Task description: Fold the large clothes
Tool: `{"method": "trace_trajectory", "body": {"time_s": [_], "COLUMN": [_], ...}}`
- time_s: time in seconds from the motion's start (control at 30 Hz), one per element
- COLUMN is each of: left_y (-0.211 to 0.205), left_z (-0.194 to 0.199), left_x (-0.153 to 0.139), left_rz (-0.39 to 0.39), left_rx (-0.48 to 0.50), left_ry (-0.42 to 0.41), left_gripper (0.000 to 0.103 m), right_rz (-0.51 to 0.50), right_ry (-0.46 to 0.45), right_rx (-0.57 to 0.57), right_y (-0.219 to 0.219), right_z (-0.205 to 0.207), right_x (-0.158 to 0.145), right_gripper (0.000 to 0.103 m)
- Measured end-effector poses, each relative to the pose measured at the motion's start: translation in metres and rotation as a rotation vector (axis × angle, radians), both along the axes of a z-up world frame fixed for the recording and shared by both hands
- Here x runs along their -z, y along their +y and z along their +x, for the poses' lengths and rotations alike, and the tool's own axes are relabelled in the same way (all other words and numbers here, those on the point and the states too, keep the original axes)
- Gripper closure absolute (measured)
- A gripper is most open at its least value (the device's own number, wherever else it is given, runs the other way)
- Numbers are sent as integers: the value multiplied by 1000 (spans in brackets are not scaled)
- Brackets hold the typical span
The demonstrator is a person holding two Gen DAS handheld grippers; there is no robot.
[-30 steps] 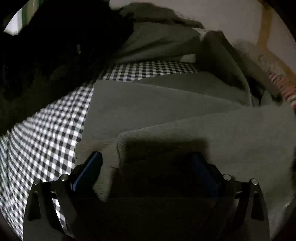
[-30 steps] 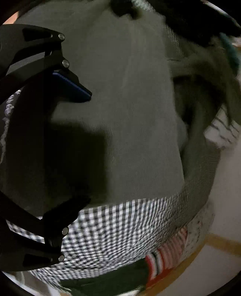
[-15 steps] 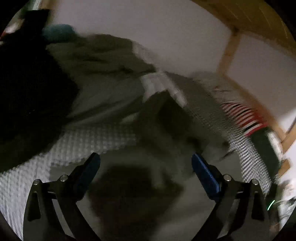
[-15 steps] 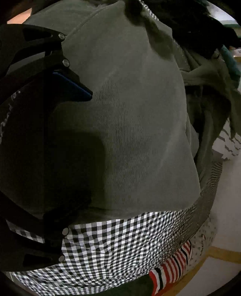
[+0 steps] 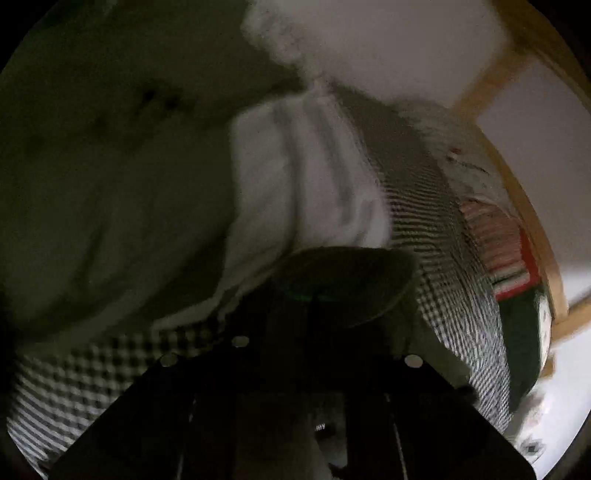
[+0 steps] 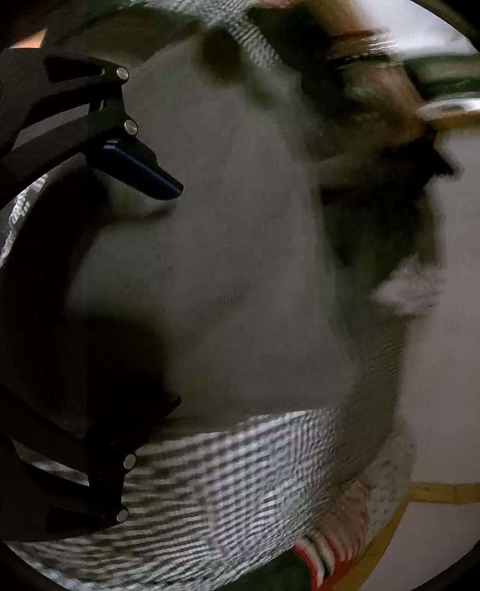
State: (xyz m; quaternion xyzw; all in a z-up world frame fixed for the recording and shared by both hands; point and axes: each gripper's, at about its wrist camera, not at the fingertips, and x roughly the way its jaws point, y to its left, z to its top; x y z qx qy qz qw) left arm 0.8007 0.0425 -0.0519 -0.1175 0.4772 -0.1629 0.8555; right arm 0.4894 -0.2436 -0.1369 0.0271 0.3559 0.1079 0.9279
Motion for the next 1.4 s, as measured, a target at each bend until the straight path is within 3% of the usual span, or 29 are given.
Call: {"method": "trace_trajectory", "body": {"time_s": [0.07,0.13,0.27,0.3,0.33,0.37,0.4,0.47,0.6,0.7,0.9,1.0,1.13,1.37,1.4], "left_y": [-2,-3,0,2,6,8,10,13,18,19,33,36,48,51,53], "left_z": [-24,-50,-84,-91,-94,-97,-98,-96,-79,-63,-44,-42,-50,-94,-104], "left_x": [-25,-50,-78,-82,-85,-87,-88,-90,-93,-88,-70,-62,-60,-60,-60], "left_rz": [9,-3,-2,-5,-12,-7,5,32,113,157,123,161,101,94,105], "left_rx": [35,72,143,146,147,149,147,136,65,-11,-168,-194,-216,-202,-208], "left_ry": [-84,-153,-229,-232,-232,-227,-226,-232,-233,-220,-192,-201,-218,-304,-323], "left_gripper": [92,92,92,93,93,93,93,92,92,92,89,88,89,88,81], "right_rz": [-29,-160,-254,-257,-265,-294,-326,-297,-216,-228,-303,-340,-416,-494,-514], "right_ry": [-113,-180,-76,-5,62,118,156,119,-72,-142,-308,-376,-494,-548,-547], "right_rx": [-9,-42,-72,-115,-152,-153,-137,-141,-15,26,-13,-68,-155,-274,-295], "right_y": [-2,5,11,17,21,25,29,31,27,36,87,108,126,135,136], "right_z": [20,64,179,211,230,241,252,259,262,267,259,239,187,85,64], "right_x": [-30,-51,-41,-31,-23,-17,-15,-31,-102,-130,-165,-171,-167,-114,-103], "right_gripper": [3,3,4,26,82,97,96,97,97,97,97,97,97,97,97]}}
